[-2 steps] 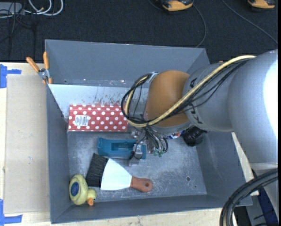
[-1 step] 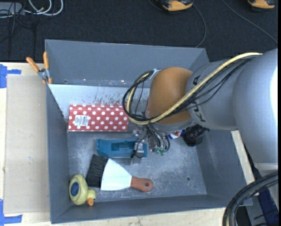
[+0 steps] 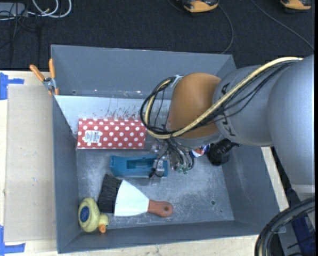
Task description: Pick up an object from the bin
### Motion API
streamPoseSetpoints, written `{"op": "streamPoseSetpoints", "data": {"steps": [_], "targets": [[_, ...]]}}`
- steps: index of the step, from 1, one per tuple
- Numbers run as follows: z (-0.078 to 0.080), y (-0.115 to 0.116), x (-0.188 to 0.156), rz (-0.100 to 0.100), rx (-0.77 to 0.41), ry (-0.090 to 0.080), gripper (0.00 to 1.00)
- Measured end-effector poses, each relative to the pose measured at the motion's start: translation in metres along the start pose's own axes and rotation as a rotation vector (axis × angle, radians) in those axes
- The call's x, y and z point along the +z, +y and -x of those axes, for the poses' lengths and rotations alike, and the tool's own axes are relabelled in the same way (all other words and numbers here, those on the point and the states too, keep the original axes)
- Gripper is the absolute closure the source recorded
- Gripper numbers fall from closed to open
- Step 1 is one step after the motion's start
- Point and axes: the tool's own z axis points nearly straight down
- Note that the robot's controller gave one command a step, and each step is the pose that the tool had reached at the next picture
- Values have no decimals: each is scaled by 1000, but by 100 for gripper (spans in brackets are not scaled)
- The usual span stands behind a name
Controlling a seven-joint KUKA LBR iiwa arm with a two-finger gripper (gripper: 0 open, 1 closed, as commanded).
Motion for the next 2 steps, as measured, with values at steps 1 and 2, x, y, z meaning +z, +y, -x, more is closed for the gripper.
{"op": "streamPoseSetpoints", "data": {"steps": [1, 2], "targets": [[-2, -1, -18, -2, 0, 8, 100], [-1, -1, -37, -1, 1, 2, 100]]}}
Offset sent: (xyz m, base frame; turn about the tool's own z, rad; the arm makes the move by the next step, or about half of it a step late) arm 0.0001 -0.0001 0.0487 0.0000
